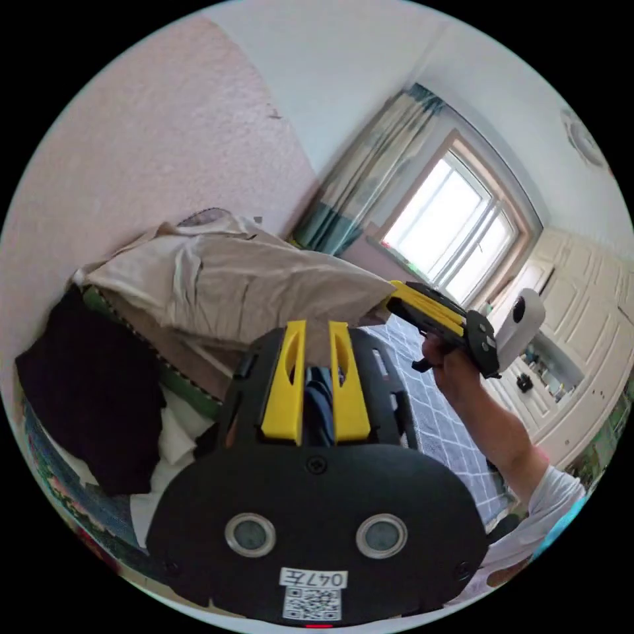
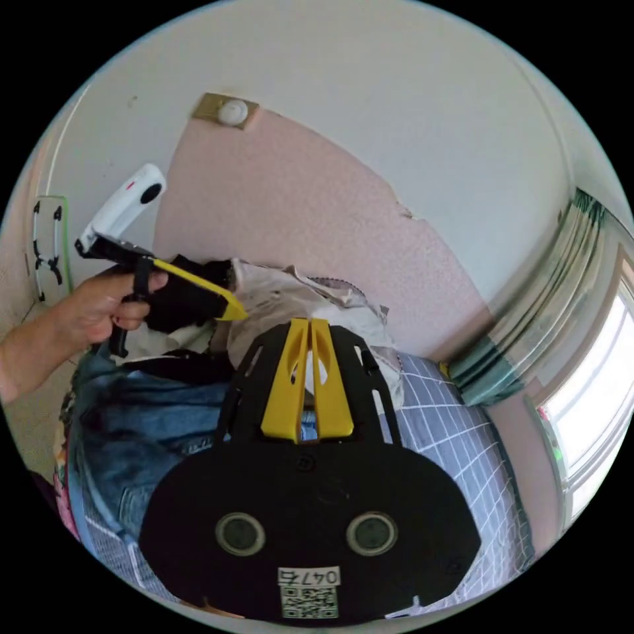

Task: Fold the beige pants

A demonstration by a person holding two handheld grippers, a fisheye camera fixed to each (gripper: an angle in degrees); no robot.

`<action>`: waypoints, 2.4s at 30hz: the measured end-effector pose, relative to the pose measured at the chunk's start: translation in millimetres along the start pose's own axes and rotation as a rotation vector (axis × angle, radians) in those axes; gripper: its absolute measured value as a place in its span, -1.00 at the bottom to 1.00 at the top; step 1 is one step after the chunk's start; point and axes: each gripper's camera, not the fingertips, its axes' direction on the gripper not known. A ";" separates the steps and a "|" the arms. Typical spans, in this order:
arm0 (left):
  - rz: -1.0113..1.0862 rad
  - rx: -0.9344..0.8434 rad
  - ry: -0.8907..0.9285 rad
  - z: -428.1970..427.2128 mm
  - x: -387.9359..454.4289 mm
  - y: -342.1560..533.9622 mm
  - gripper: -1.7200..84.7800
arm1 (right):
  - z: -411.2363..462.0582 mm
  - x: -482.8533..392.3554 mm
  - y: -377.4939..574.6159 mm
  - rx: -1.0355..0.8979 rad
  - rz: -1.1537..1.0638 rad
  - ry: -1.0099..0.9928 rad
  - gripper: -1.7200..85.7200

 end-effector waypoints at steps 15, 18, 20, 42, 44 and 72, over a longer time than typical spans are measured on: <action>0.708 -0.418 0.568 60.6 463.8 117.1 -0.96 | -447.5 -5.8 187.1 -0.186 -0.027 0.115 -0.97; 0.812 -0.502 0.577 93.9 565.7 140.1 -0.97 | -508.8 6.9 234.1 -0.349 0.028 0.184 -0.97; 0.827 -0.578 0.656 123.3 625.8 144.8 -0.97 | -547.4 23.4 262.0 -0.423 0.100 0.239 -0.97; 1.059 -1.377 0.747 339.2 891.8 406.1 -0.97 | -734.6 -53.7 604.7 -0.499 0.739 -0.081 -0.96; 0.995 -1.358 0.772 352.2 877.0 424.4 -0.97 | -730.8 -63.2 622.0 -0.497 0.805 -0.087 -0.96; 0.723 -1.214 1.000 364.4 805.5 500.0 -0.98 | -784.1 -100.2 664.0 -0.621 1.076 0.106 -0.96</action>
